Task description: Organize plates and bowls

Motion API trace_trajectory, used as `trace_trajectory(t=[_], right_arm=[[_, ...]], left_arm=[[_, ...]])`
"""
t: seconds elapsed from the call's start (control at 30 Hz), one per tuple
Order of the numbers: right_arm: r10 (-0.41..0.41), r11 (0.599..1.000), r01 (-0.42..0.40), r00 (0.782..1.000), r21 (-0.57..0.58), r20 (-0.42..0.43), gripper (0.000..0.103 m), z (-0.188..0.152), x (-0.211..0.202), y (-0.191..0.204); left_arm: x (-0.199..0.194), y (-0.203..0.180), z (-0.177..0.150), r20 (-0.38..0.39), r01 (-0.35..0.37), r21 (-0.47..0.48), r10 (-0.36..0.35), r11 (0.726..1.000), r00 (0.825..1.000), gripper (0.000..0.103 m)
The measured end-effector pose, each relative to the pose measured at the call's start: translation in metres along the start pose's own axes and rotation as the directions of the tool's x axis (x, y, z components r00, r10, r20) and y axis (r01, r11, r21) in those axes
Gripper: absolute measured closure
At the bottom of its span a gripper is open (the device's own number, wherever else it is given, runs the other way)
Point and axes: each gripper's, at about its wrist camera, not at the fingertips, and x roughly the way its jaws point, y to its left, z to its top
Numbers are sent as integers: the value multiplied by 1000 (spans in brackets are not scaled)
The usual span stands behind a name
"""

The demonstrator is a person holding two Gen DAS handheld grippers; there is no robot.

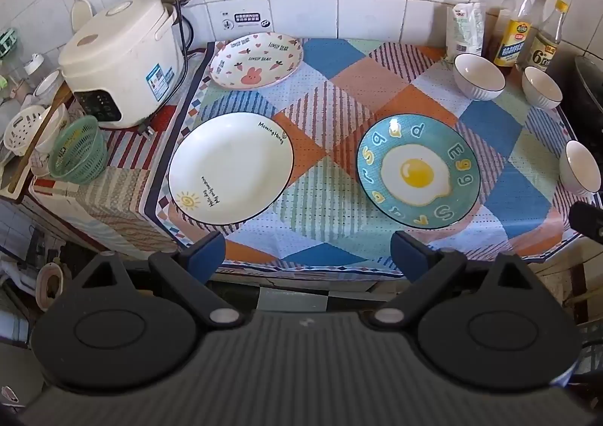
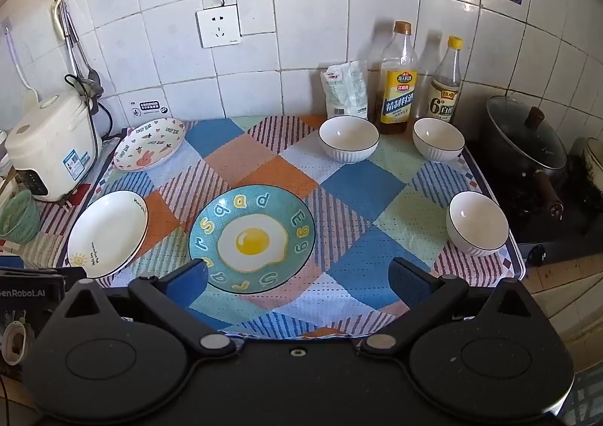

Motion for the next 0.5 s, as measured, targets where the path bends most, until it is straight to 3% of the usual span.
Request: trace_trajectory(t=[0.27,0.5], right_arm=[[-1,1000,1,1000,2,-5,0,0,0,1],[5,1000,-5,1000,8,-3,0,-7,1,0]], left_arm=[[8,1,0,-45,37,-28,-38,999,998,8],[3,3,-8,-5,47,-20,-47,999,999,8]])
